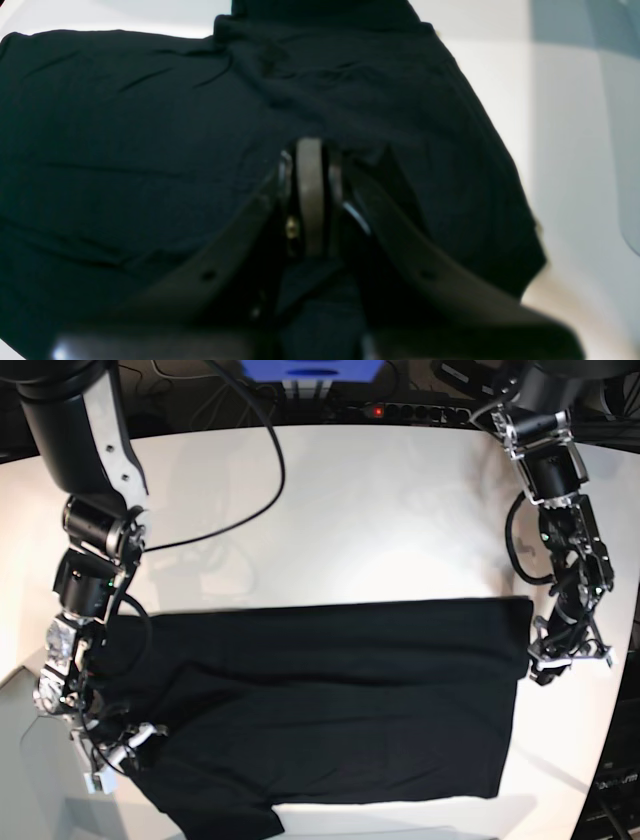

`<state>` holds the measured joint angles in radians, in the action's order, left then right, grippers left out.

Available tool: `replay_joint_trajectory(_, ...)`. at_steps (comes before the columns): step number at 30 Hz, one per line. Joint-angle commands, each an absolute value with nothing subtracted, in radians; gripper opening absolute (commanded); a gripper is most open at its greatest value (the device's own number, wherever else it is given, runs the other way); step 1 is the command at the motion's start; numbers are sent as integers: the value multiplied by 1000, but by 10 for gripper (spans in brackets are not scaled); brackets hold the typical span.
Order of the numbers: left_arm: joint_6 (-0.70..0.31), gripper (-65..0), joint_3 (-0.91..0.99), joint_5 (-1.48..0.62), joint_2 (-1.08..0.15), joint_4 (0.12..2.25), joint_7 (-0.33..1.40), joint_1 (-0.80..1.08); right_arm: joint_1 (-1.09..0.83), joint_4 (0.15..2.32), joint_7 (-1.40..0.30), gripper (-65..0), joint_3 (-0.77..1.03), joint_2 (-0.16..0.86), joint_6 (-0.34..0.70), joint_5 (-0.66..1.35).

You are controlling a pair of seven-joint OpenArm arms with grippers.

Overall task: Fold the T-shirt properly
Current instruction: 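Lift both shoulder corners and fold them toward the hem, then drag the folded edge back toward the collar side and release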

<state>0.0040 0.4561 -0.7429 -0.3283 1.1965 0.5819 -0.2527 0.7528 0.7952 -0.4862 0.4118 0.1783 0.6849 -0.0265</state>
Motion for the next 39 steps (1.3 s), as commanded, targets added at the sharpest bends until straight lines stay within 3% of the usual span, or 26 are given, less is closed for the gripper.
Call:
replay_joint_trajectory(1,-4,-380,460,-751,-341,1211,561,-288,791,811,-463,-606,412,185,698,-7)
replay_joint_trajectory(5,-4,-269,415,-754,-343,1225,564,-298,791,811,-463,-435,412,185,698,-7)
replay_joint_trajectory(8,-4,-266,420,-753,-344,1265,562,-248,789,819,-463,-347,415,186,698,-5)
replay_joint_trajectory(11,-4,-266,453,-753,-343,1293,561,-174,785,819,-463,-309,418,191,698,-5)
replay_joint_trajectory(26,-5,-263,493,-751,-305,1198,559,-93,487,1162,-466,-302,420,183,698,-2)
replay_joint_trajectory(31,-5,-267,404,-751,-305,1196,559,-93,412,1247,-542,-302,496,203,698,-2)
replay_joint_trajectory(39,-5,-417,367,-751,-285,1135,559,-93,369,1138,-544,-302,568,280,698,-2)
